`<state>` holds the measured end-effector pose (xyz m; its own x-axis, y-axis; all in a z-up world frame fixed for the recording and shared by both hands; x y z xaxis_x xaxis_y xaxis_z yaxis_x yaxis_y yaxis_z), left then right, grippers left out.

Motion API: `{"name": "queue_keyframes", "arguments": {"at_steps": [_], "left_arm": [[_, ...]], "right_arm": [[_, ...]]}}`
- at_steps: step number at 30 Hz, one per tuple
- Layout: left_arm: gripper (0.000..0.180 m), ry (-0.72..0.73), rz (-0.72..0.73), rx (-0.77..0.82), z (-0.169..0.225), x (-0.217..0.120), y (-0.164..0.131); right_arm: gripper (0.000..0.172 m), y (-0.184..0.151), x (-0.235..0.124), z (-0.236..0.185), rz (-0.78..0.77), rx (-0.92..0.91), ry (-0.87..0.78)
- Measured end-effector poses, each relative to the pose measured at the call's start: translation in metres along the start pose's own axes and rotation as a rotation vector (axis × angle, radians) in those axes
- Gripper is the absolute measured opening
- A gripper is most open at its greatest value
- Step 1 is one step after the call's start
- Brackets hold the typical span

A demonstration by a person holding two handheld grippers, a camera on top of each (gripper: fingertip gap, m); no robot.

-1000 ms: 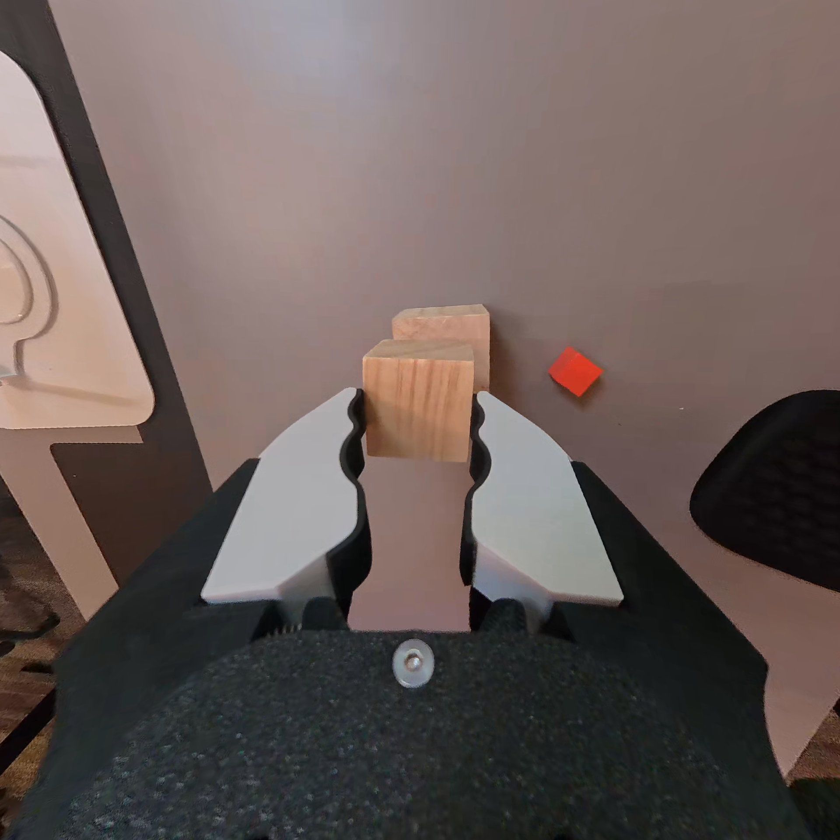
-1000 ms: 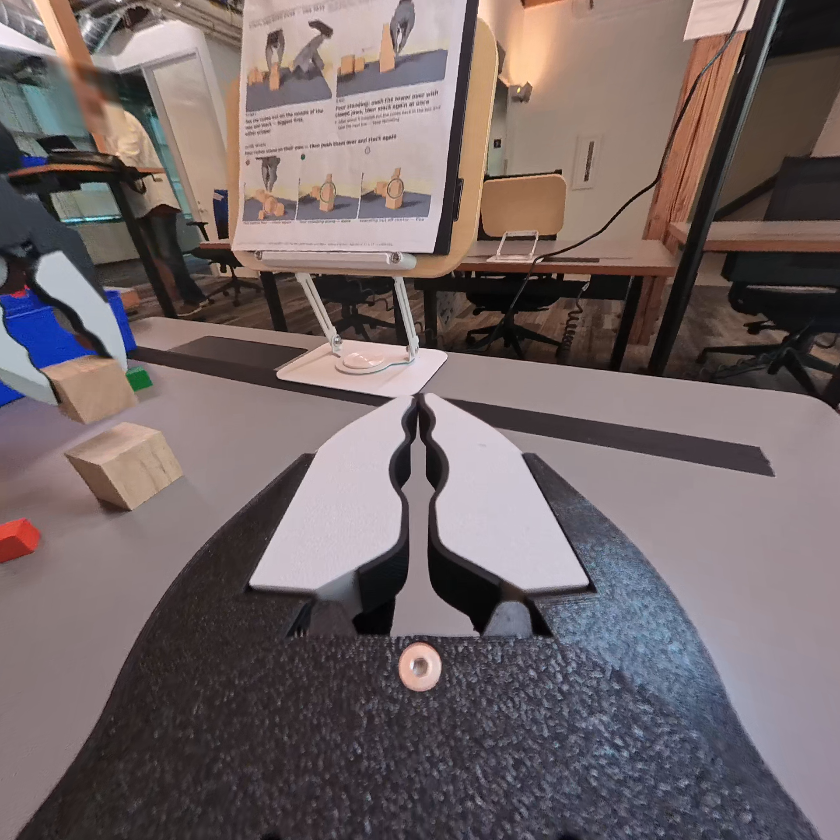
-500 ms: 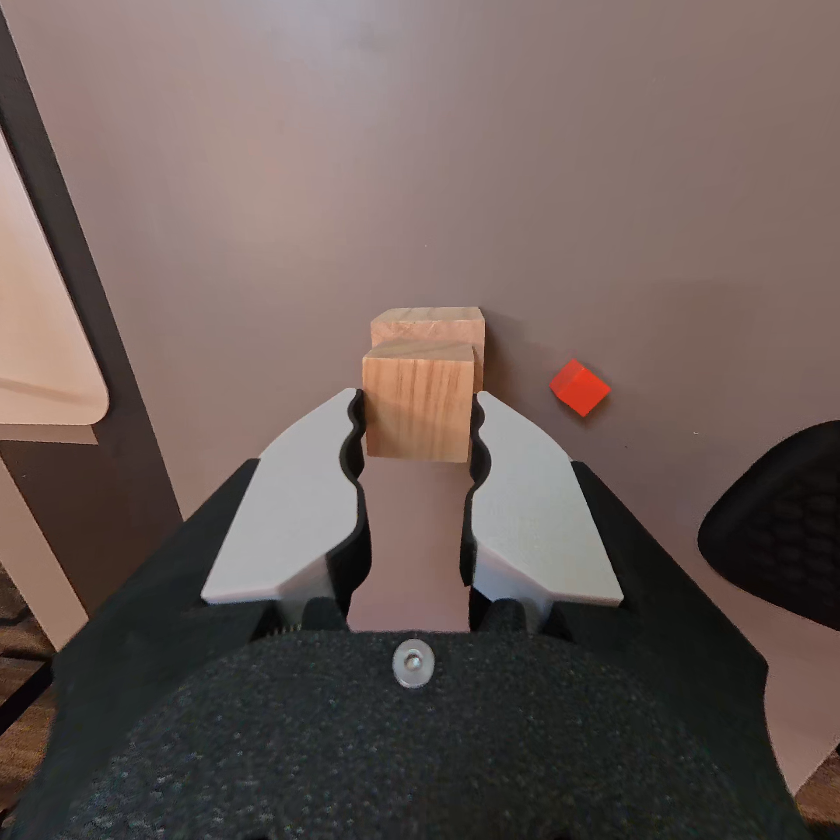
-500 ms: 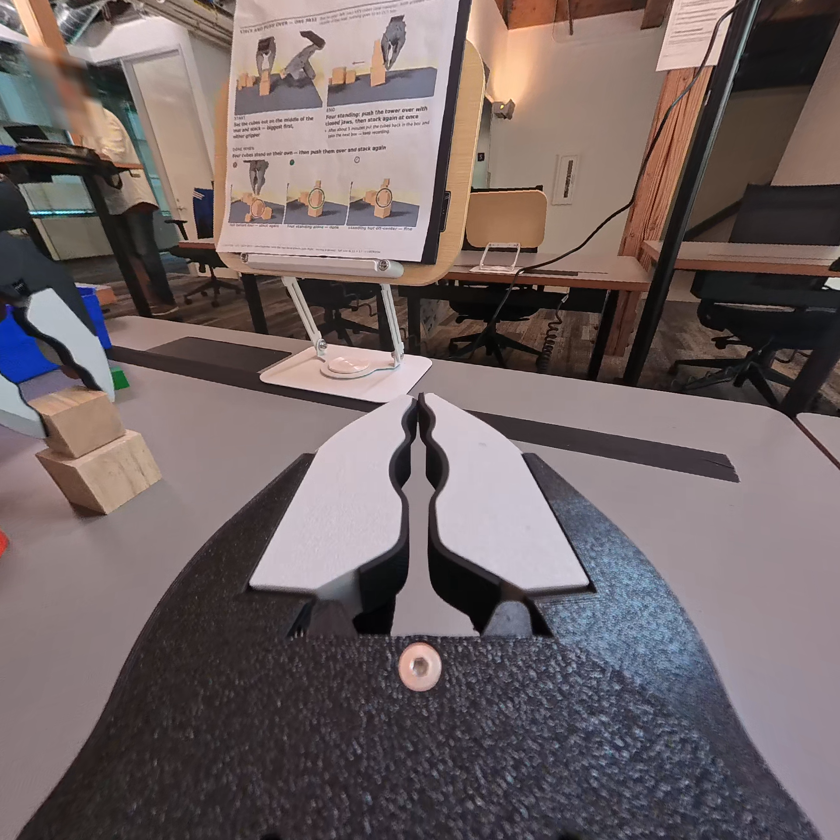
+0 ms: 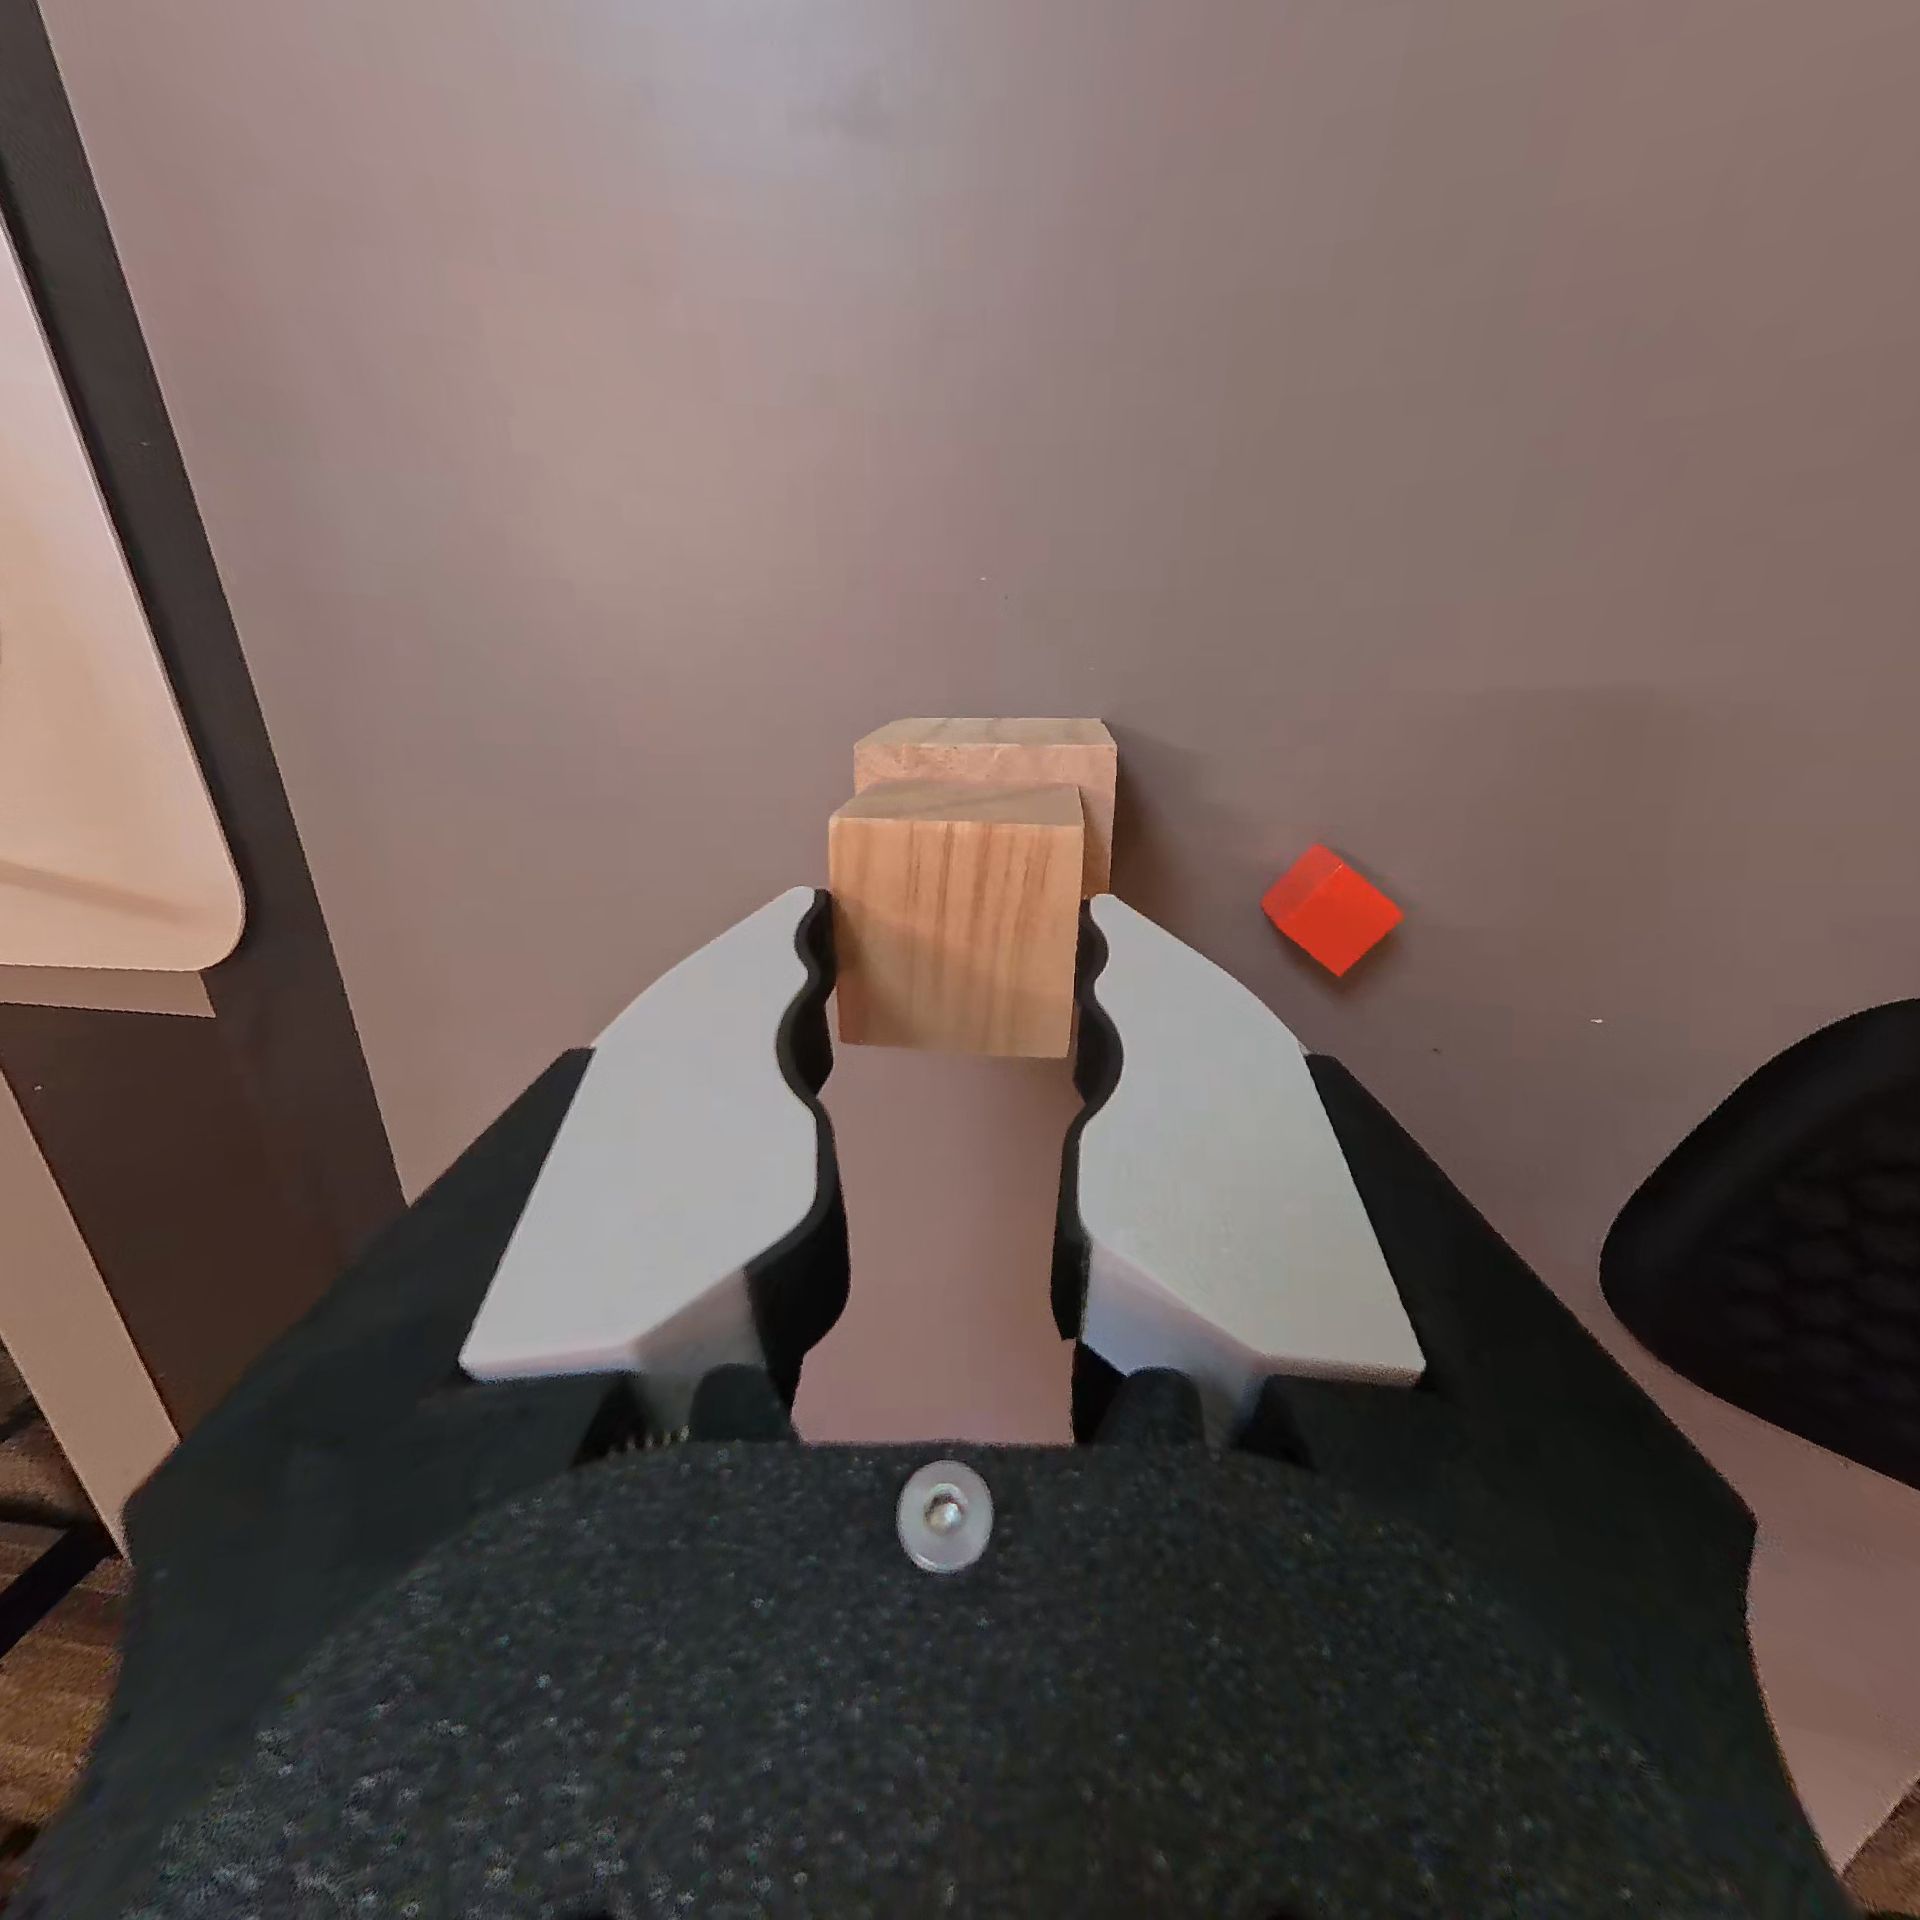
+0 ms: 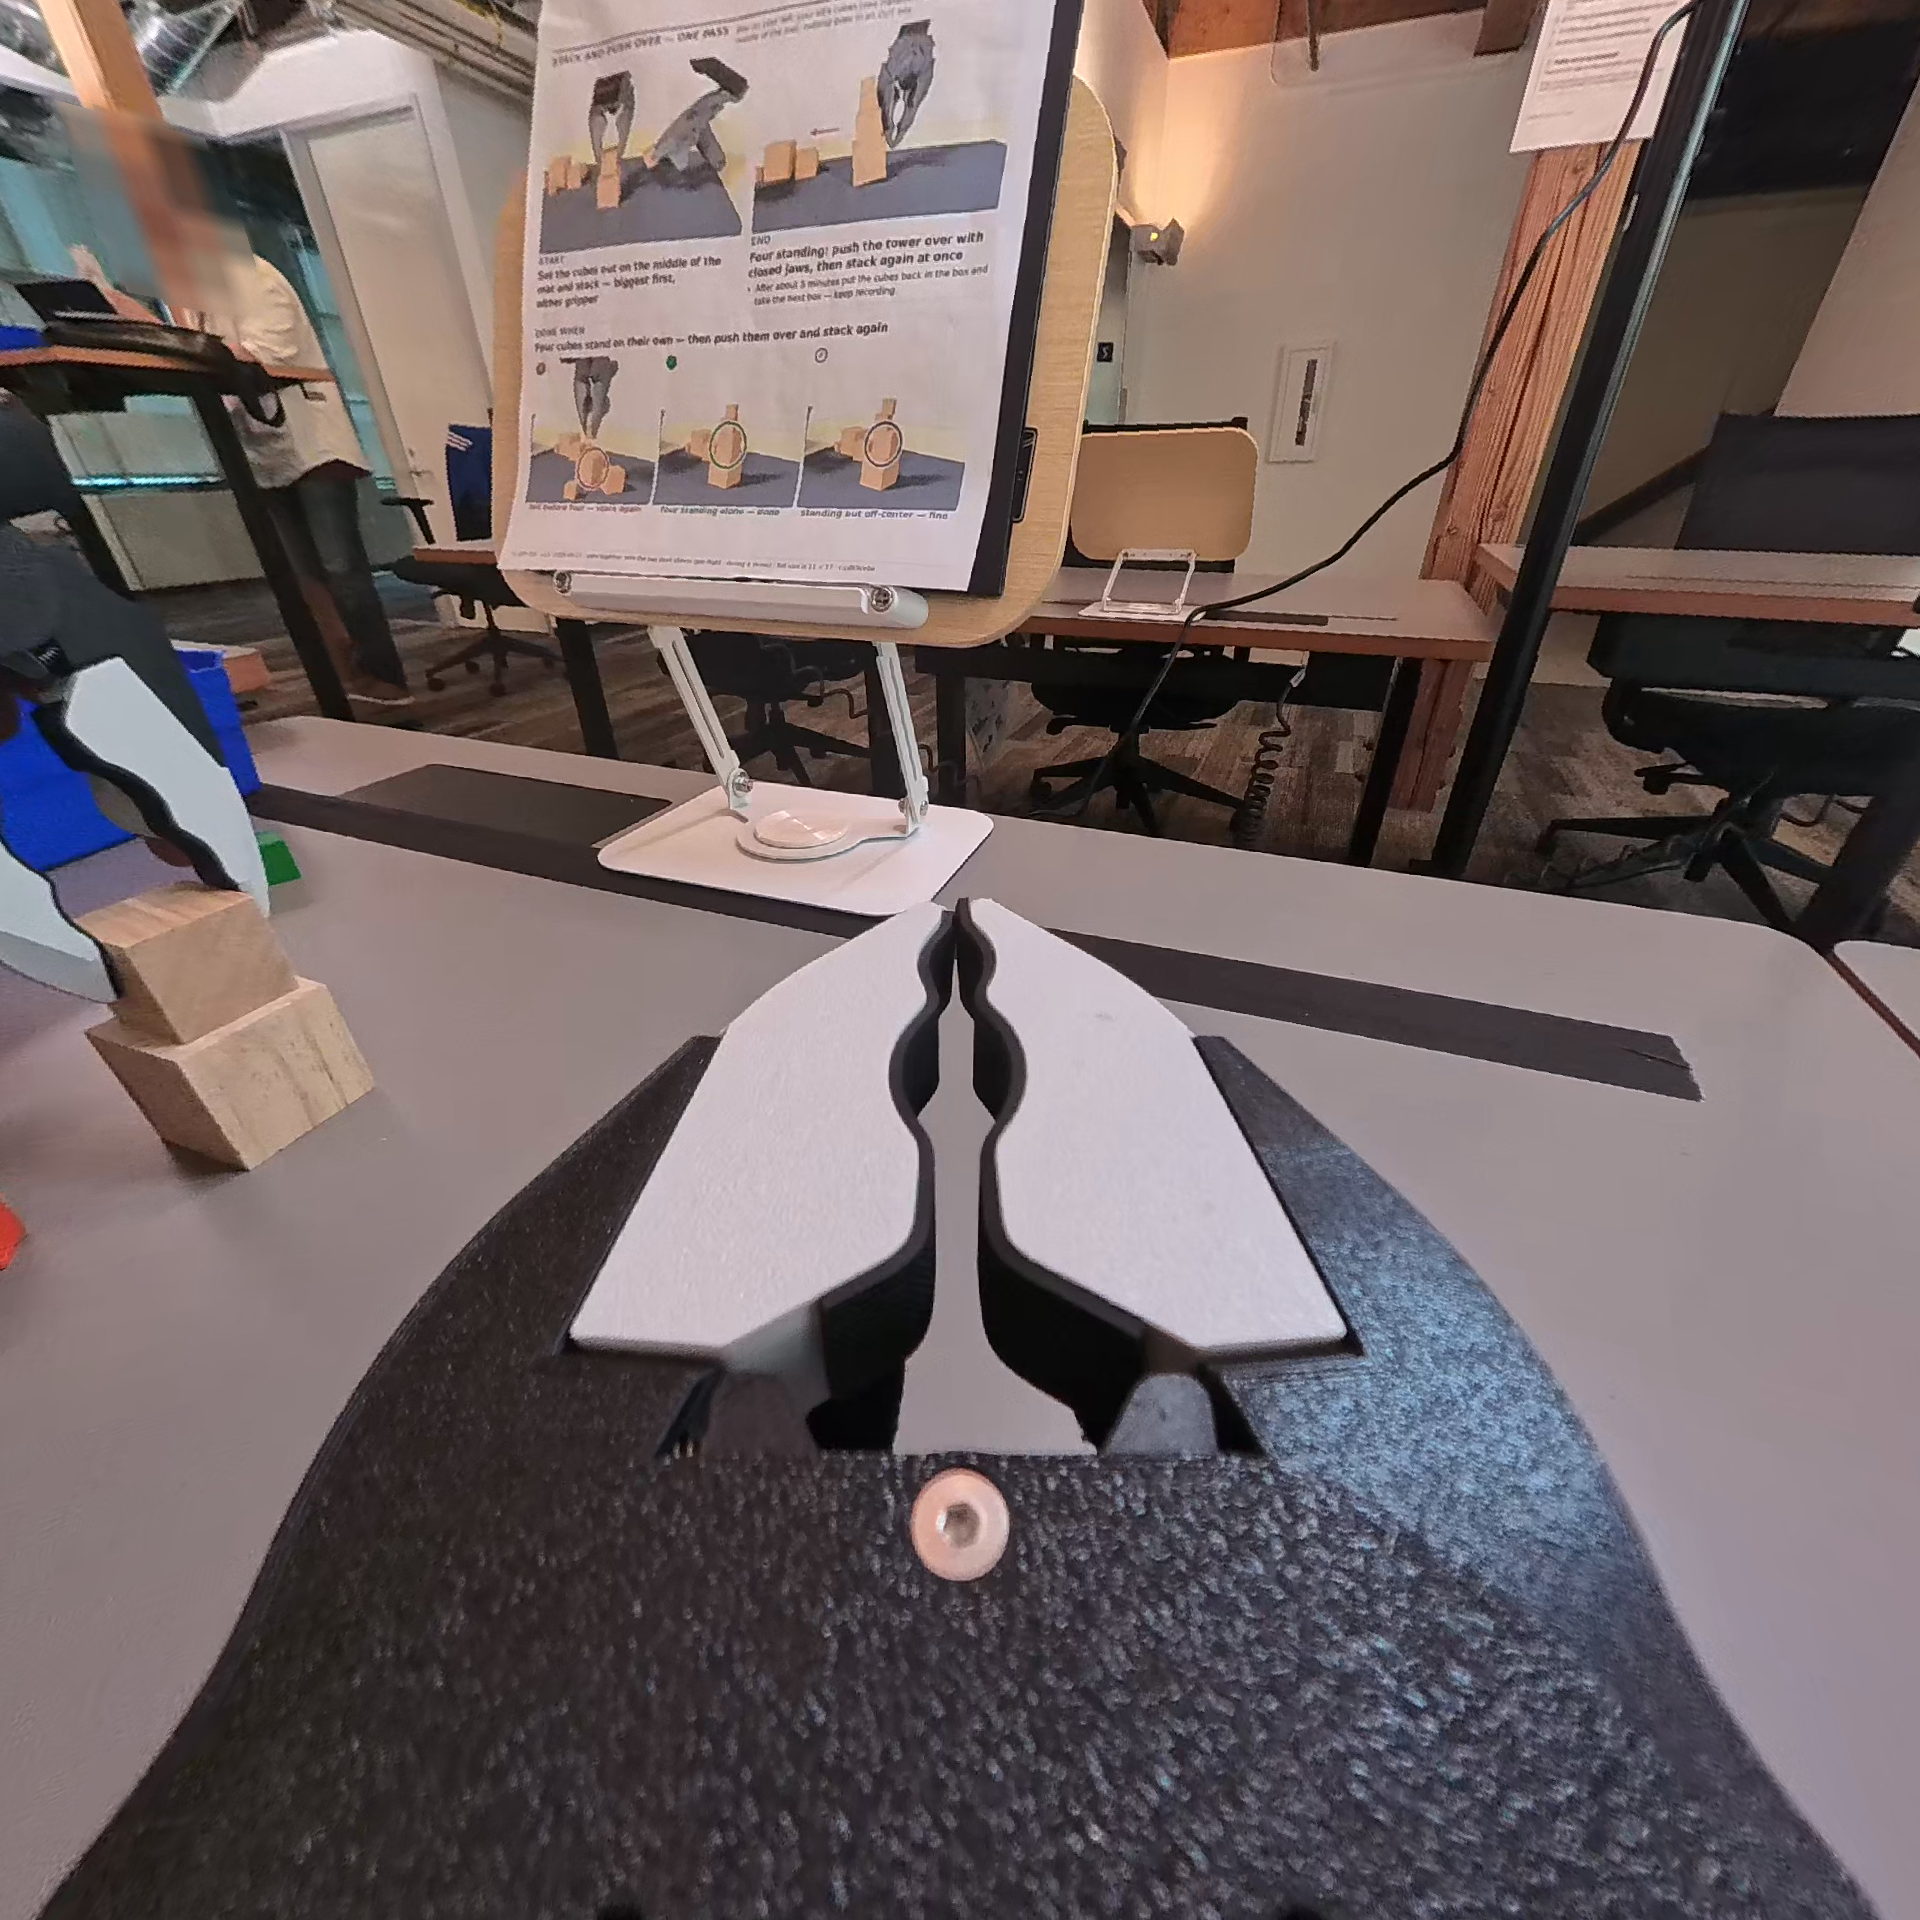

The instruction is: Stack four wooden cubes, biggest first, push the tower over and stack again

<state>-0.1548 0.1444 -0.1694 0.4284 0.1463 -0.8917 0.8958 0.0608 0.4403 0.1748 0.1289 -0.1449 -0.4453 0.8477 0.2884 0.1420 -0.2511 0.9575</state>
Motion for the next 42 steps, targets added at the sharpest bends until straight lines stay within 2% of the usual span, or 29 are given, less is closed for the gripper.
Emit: {"name": "queue_keyframes", "arguments": {"at_steps": [42], "left_arm": [[0.044,-0.001,0.011,-0.011,0.0026,0.0002,0.0016]], "right_arm": [[0.0,-0.0021,0.0005,-0.002,-0.015,0.004,0.013]]}}
Point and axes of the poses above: each gripper's, where its closed fingertips meet, x out along the fingers, y out of its top, z = x × y across the jaws, the point moved 6 cm from there along -x, back along the fingers, and after that the axes turned 15 degrees about z, right-handed, at the moved point
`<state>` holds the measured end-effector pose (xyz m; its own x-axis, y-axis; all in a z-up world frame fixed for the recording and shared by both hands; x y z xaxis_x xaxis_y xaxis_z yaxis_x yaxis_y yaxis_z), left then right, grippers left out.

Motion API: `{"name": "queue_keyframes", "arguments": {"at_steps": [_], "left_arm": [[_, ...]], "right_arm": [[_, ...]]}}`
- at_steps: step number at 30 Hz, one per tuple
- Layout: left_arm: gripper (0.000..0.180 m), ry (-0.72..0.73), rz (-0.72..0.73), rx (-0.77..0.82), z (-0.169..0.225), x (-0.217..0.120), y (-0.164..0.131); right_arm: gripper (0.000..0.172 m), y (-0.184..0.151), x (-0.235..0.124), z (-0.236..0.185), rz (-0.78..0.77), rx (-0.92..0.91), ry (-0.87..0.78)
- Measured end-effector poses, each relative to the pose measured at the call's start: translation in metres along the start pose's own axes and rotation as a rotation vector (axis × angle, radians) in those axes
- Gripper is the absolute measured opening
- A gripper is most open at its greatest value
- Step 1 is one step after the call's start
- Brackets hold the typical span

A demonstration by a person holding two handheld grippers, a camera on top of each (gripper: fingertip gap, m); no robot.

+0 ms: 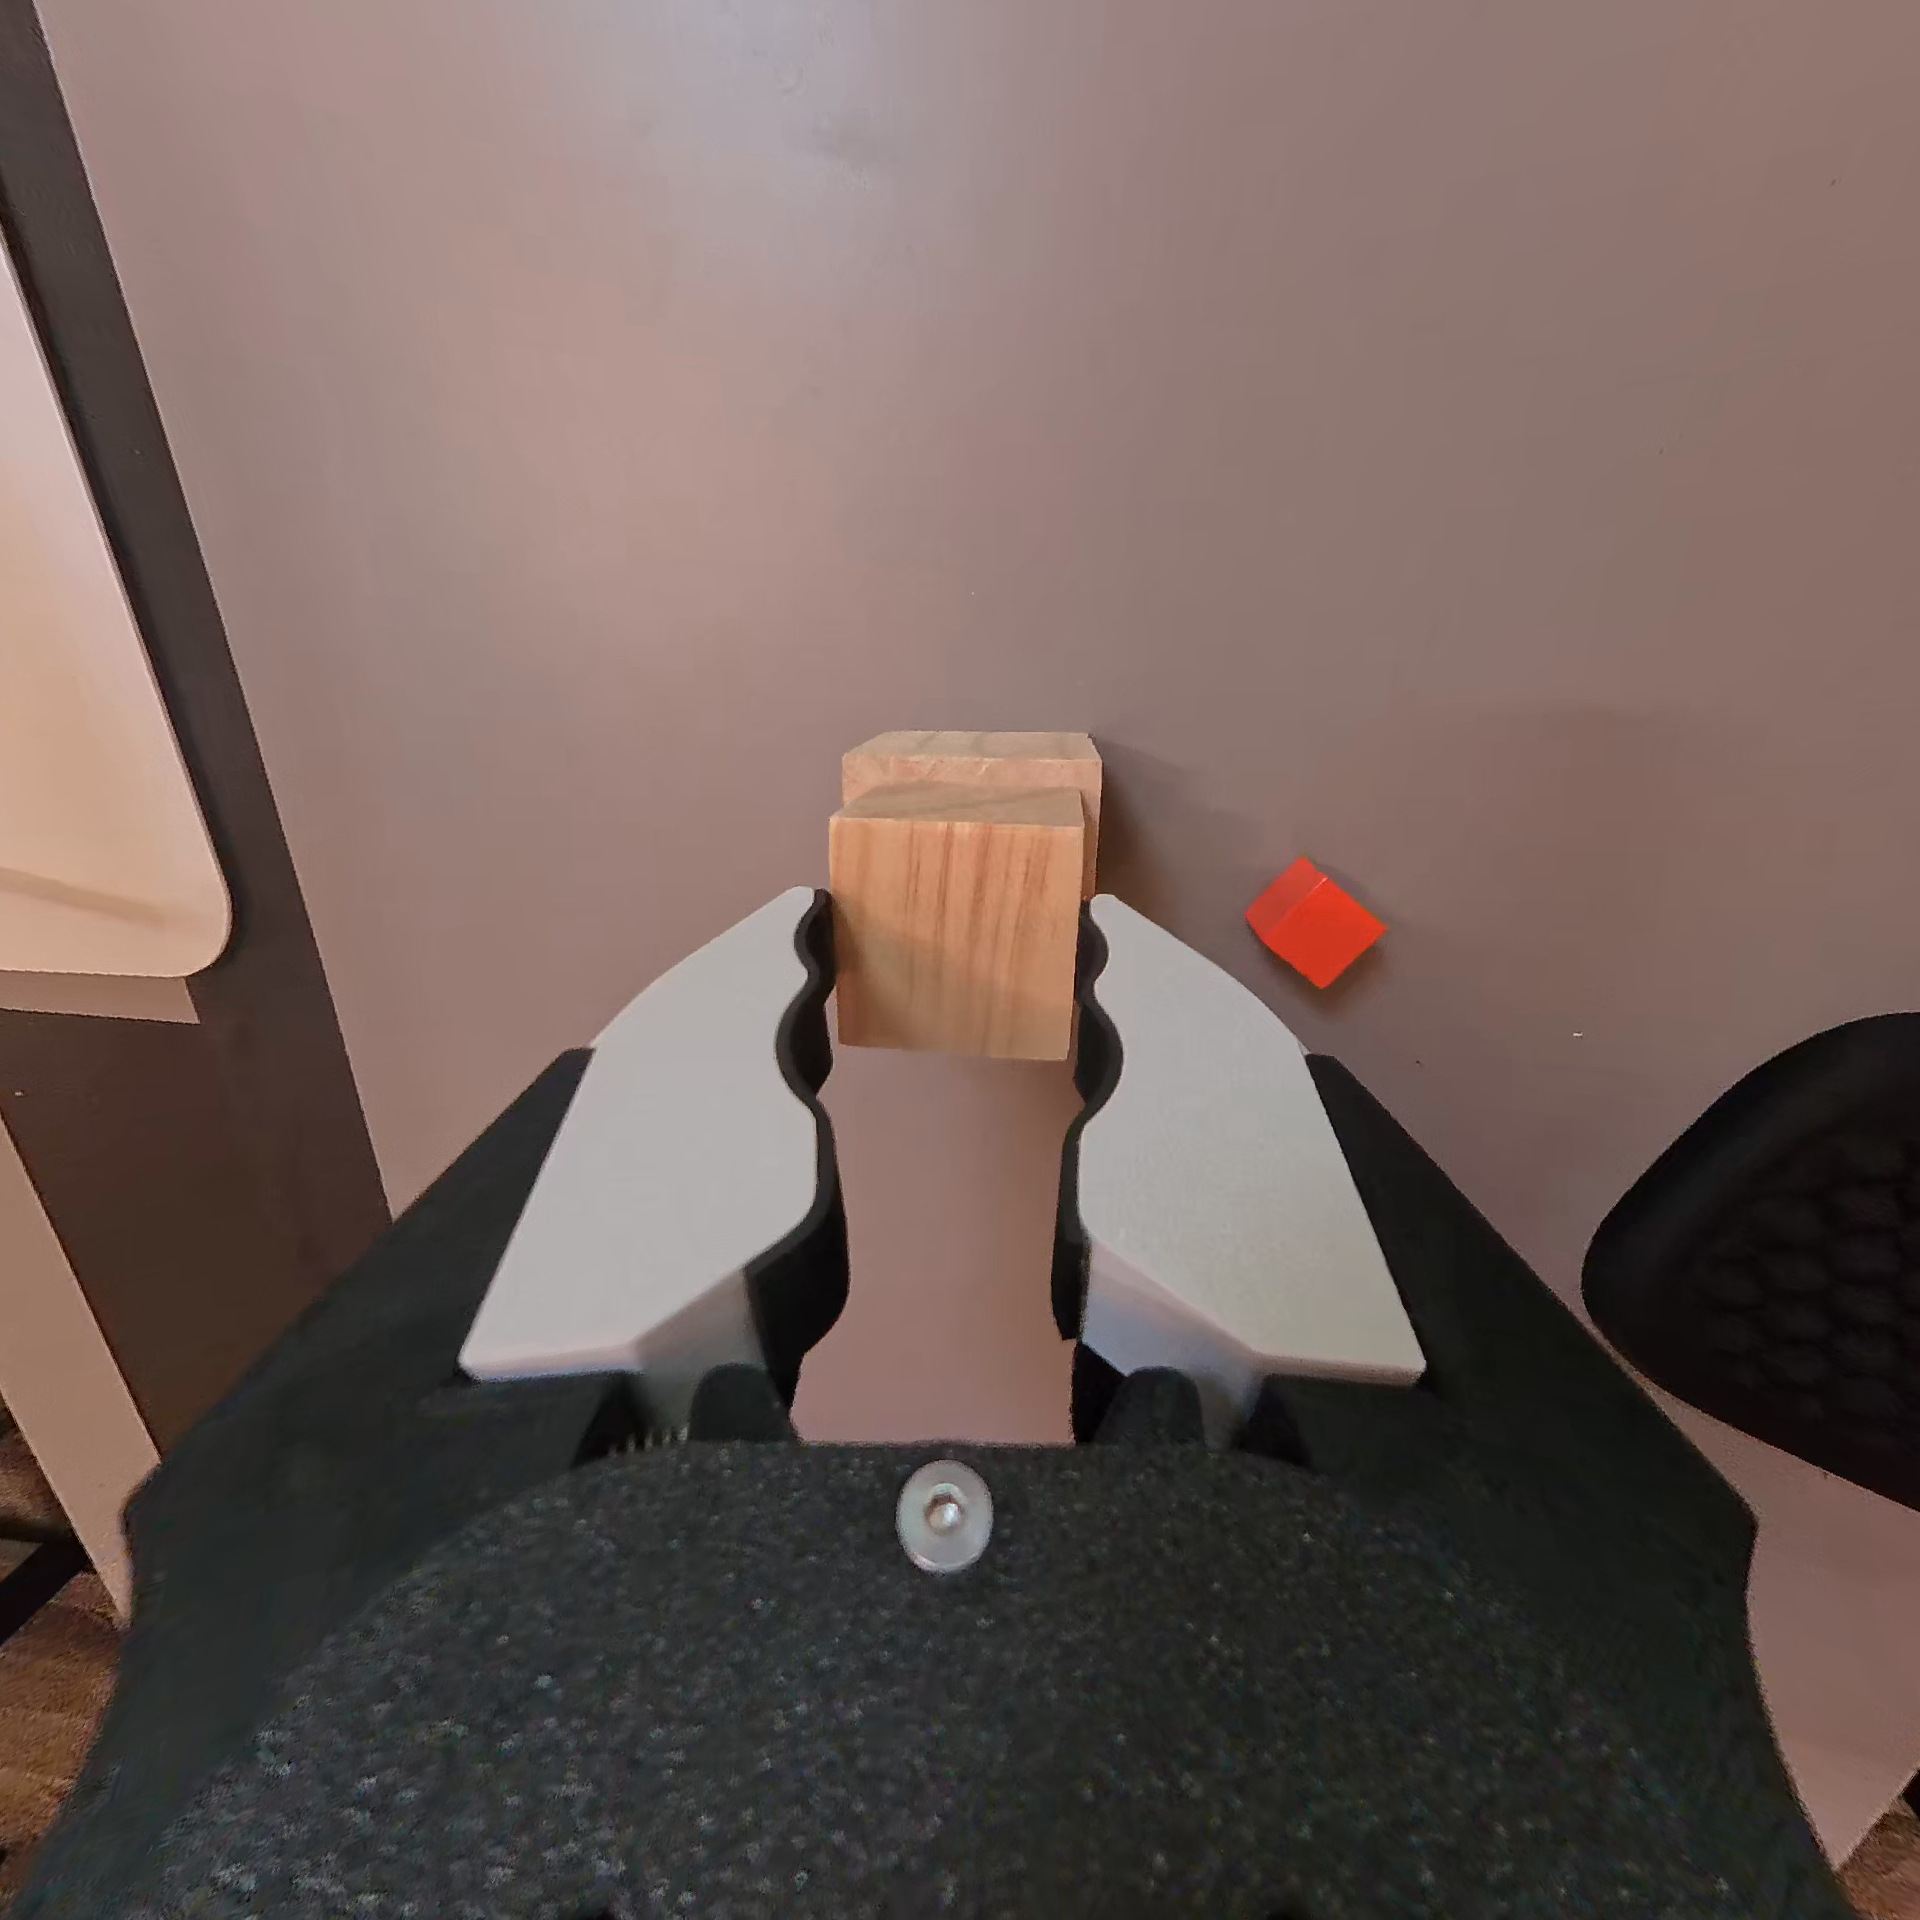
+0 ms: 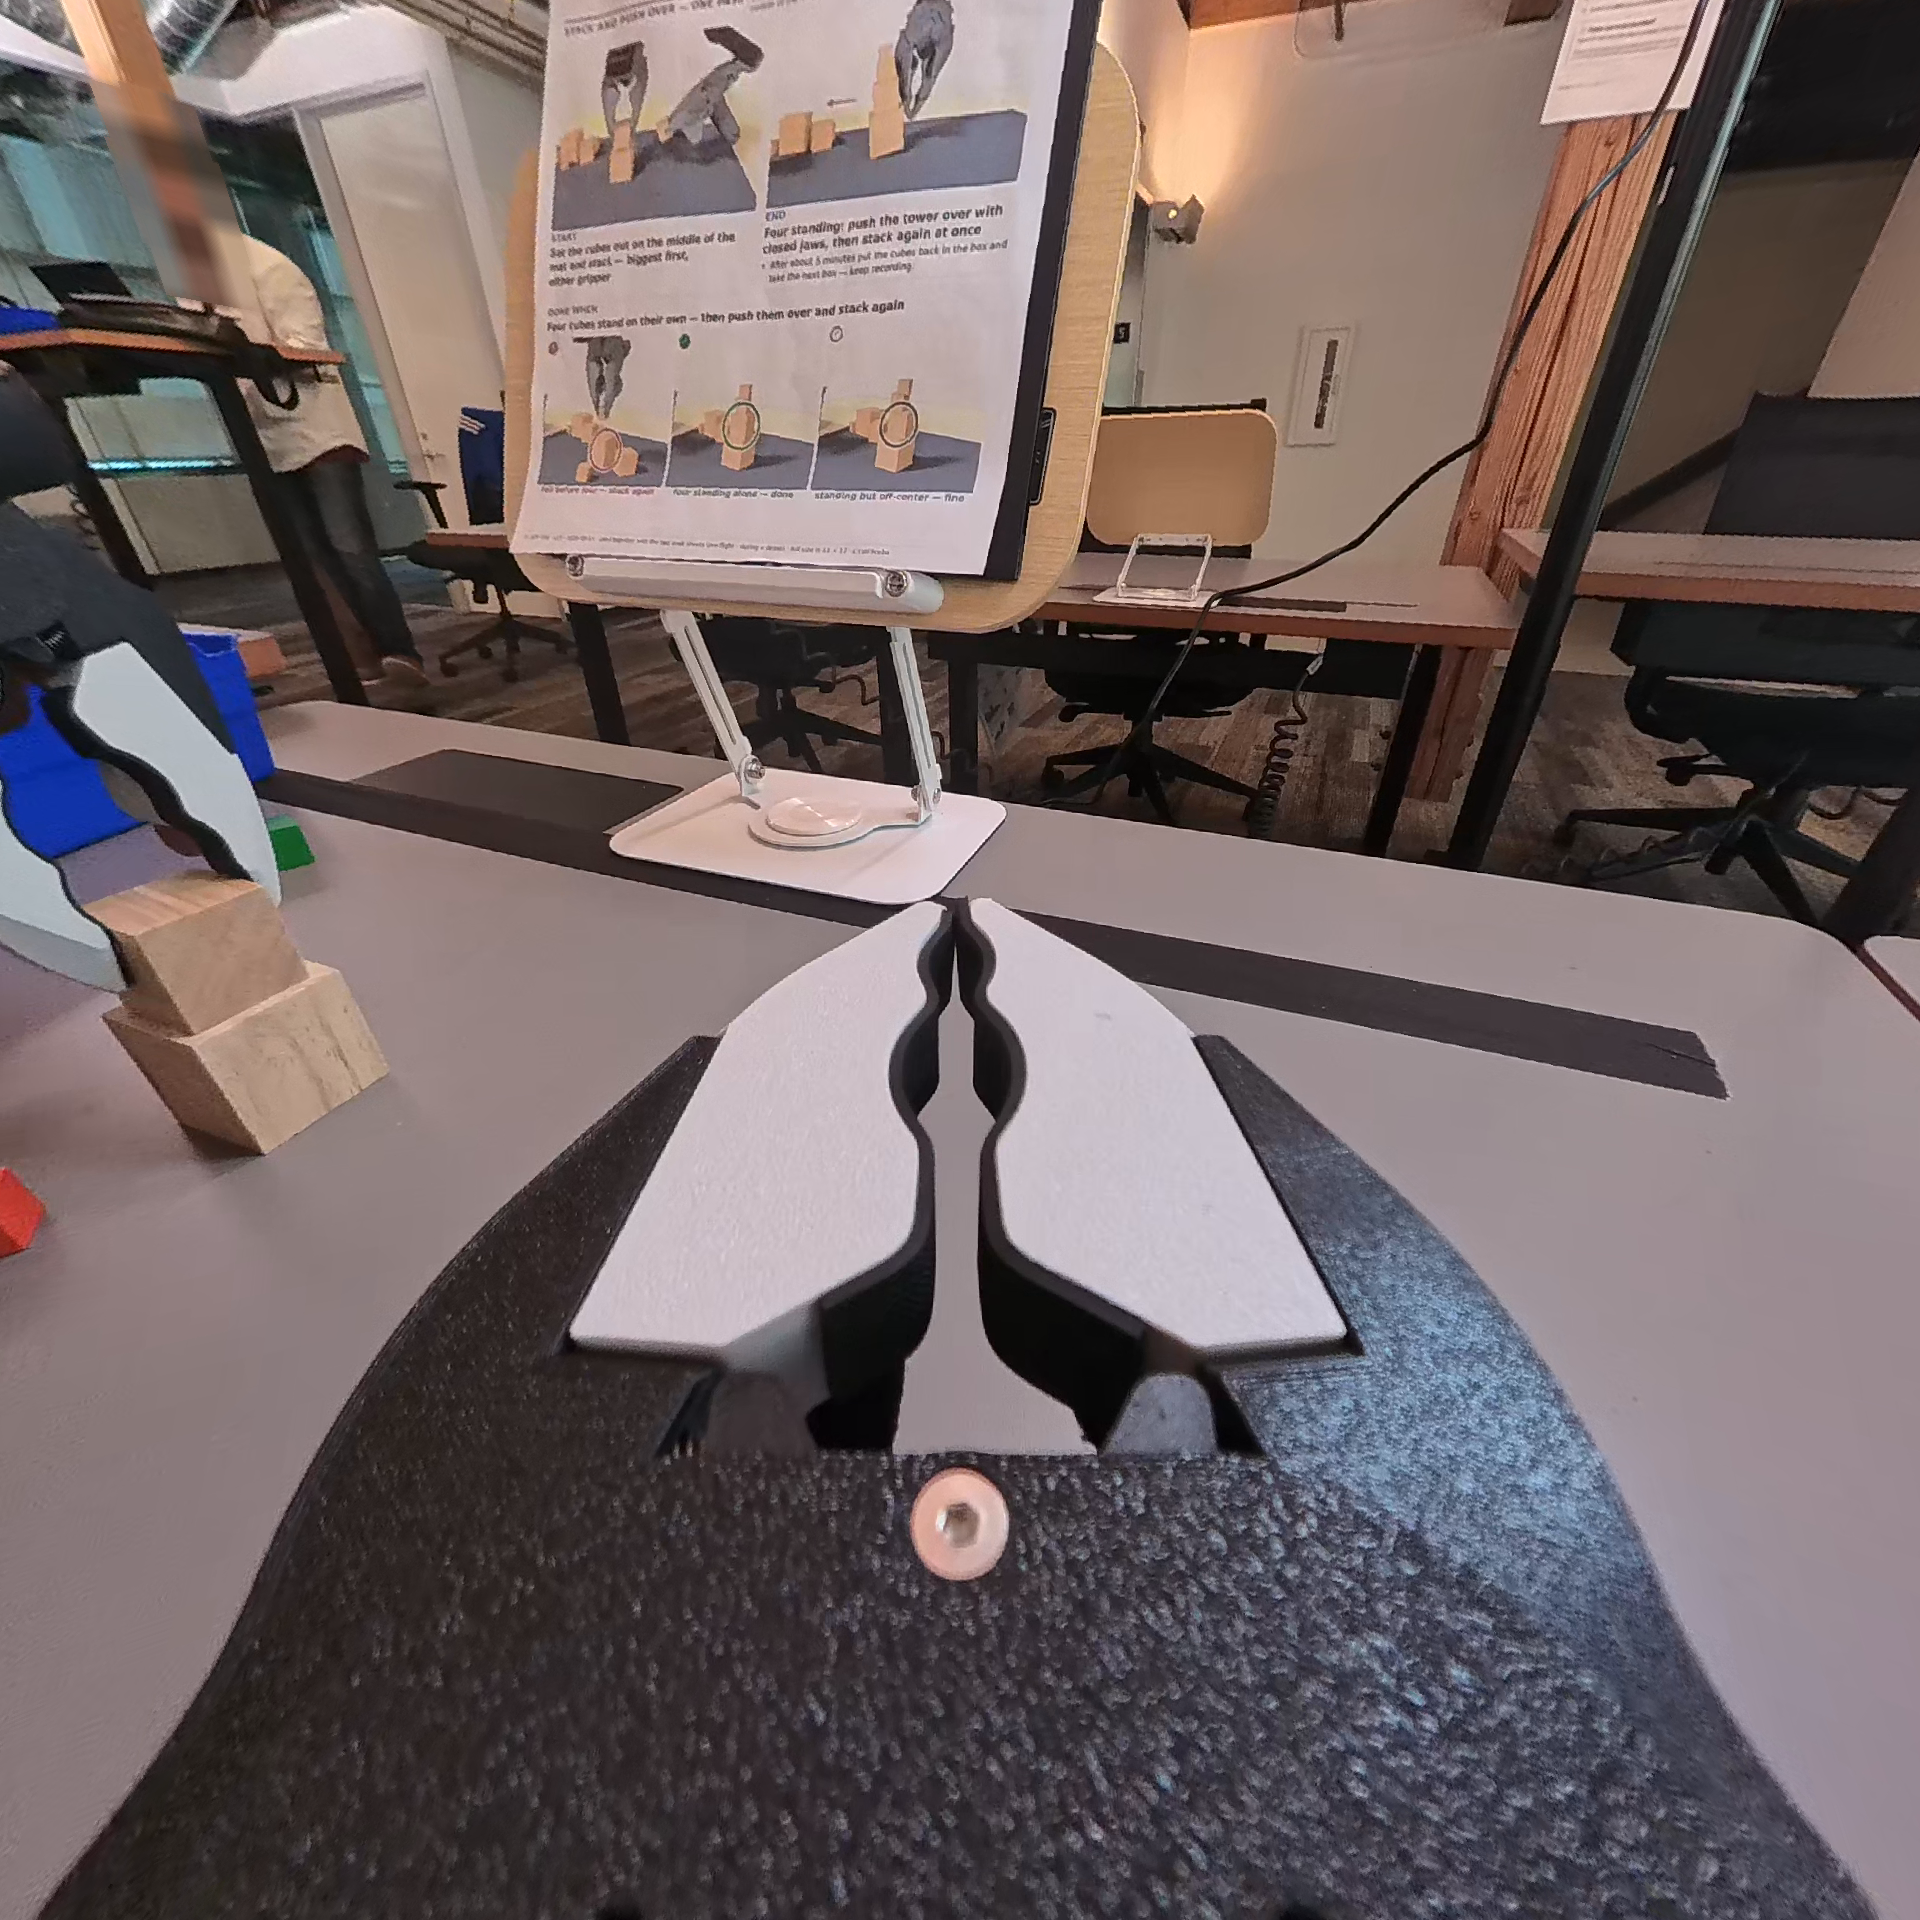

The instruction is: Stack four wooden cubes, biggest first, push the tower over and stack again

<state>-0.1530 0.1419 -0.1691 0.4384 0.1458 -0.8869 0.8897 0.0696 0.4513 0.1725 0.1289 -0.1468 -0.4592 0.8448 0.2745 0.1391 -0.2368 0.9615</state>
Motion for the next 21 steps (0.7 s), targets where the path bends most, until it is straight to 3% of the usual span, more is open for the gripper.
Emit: {"name": "queue_keyframes", "arguments": {"at_steps": [13,21], "left_arm": [[0.048,0.029,-0.022,0.017,0.001,0.003,-0.004],[0.054,0.134,0.159,0.006,0.003,-0.038,0.007]], "right_arm": [[0.0,0.0,0.0,-0.001,0.002,-0.001,0.003],[0.0,0.002,-0.001,0.0,0.008,-0.001,-0.005]]}}
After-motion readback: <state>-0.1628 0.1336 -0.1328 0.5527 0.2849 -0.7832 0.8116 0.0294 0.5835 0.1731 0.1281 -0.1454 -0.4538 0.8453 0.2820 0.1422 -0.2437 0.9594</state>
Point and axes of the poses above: each gripper's, where its closed fingertips meet, x out along the fingers, y out of its top, z = x × y across the jaws, the point moved 6 cm from there along -x, back along the fingers, and after that the axes turned 15 degrees about z, right-handed, at the moved point
